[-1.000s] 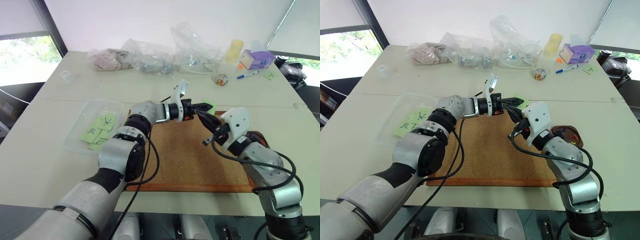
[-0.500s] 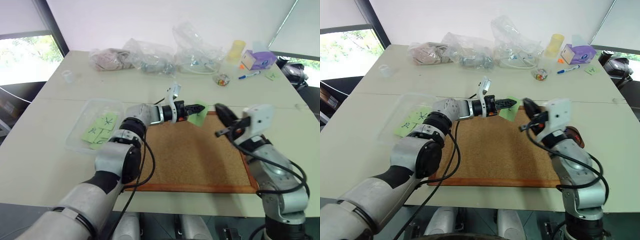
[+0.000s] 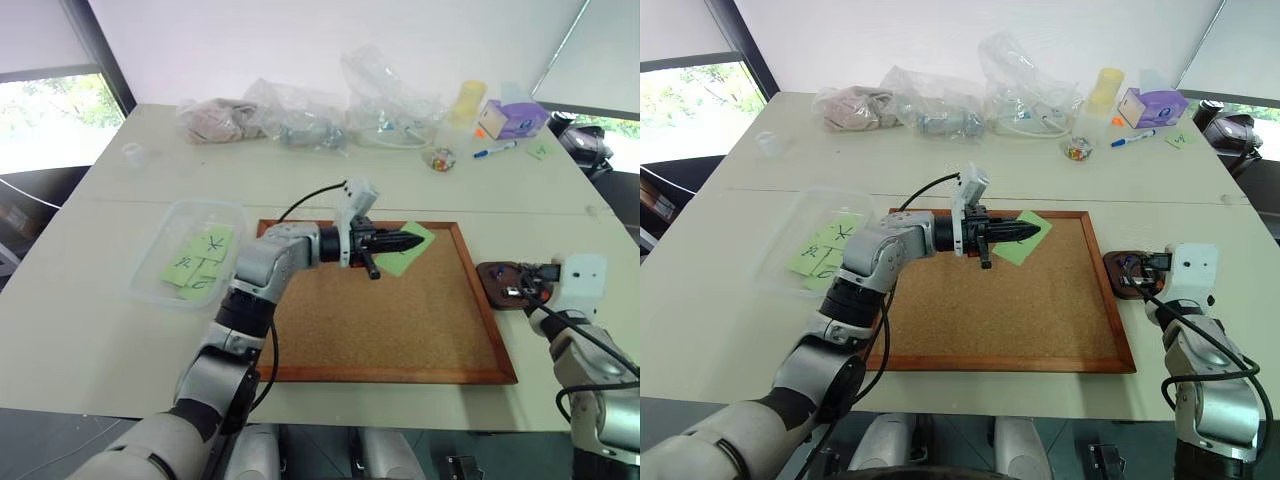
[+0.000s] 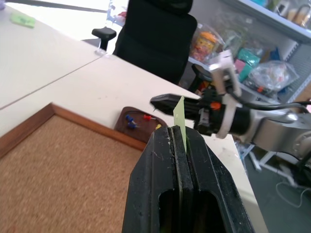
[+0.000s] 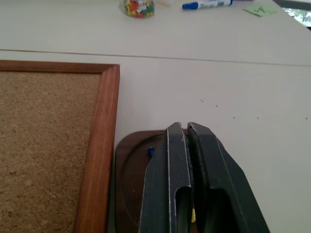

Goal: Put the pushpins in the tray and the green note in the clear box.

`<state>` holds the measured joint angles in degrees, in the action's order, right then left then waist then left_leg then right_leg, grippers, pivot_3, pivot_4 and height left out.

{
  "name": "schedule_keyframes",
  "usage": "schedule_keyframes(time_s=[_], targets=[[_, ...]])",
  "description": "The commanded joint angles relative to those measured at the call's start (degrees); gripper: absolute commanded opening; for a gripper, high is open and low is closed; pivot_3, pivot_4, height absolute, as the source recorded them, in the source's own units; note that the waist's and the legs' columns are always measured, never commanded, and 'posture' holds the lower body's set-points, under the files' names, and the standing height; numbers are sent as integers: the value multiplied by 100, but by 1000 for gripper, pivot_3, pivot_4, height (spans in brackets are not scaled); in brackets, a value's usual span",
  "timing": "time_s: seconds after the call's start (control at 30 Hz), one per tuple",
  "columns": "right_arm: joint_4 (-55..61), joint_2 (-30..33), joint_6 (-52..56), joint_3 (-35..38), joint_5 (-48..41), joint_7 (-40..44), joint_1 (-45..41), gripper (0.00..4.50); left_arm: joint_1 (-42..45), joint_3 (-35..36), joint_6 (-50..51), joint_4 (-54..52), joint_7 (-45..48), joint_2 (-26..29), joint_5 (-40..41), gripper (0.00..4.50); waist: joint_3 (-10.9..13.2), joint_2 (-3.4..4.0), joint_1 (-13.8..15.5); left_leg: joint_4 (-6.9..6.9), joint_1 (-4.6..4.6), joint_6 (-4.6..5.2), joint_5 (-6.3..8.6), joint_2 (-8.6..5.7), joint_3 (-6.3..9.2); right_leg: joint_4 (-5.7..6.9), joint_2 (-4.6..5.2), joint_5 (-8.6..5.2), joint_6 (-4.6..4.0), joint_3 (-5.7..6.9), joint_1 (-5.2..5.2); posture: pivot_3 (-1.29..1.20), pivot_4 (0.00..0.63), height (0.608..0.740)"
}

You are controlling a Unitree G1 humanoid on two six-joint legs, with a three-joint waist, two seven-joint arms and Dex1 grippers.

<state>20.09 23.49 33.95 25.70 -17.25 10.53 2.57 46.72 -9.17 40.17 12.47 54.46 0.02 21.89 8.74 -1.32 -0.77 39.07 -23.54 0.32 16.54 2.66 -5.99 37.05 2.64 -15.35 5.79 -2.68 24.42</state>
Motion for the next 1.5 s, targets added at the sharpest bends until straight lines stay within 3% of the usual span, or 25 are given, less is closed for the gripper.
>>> schedule_keyframes(time_s=[0.03,0.27,0.37,0.57,0.6,0.93,1.13,1.23,1.5], targets=[[-8,66,55,149,-127,69,-20,0,-98,-144,-165,-252,-15,34,26,42,-1,1,-4,0,0,0,0,0,0,0,0,0,0,0,0,0,150,737],[-138,4,99,138,-250,111,-10,0,-122,-237,-187,-254,-50,44,77,42,0,1,3,0,0,0,0,0,0,-1,0,0,1,0,0,0,150,737],[-188,-16,123,126,-312,138,0,981,-129,-315,-246,-240,-41,50,36,0,0,1,5,0,0,0,0,0,0,-1,0,0,1,0,-1,0,150,737],[-251,-29,65,163,-318,110,35,4086,-139,-341,-293,-250,-70,93,53,0,0,1,1,0,1,0,0,0,1,-1,0,0,1,0,-1,0,150,737],[-248,-40,46,177,-334,110,39,4442,-136,-336,-304,-245,-76,98,55,0,0,1,1,0,1,0,0,0,1,-1,0,0,1,0,-1,0,150,737],[-88,-25,-418,227,-363,129,1,4442,-5,-235,-608,-123,-207,113,2,0,0,1,2,0,1,0,0,0,1,-1,0,0,1,0,-1,0,150,737],[687,326,-557,-132,-567,601,-230,4442,575,184,-1396,325,-614,608,-339,0,4,7,-29,0,1,0,0,-1,1,-1,-2,1,2,0,0,0,150,737],[1277,580,-218,-655,-916,1079,-396,4442,918,645,-769,284,-978,1184,-240,0,5,8,-43,-4,5,0,0,4,6,1,-12,2,4,0,0,0,150,737],[1858,927,412,-2109,-1348,1822,-1132,4442,894,1889,2537,-965,-1241,3214,830,0,20,1,-6,-7,3,-2,-1,12,18,12,-12,1,10,10,4,0,150,737]])
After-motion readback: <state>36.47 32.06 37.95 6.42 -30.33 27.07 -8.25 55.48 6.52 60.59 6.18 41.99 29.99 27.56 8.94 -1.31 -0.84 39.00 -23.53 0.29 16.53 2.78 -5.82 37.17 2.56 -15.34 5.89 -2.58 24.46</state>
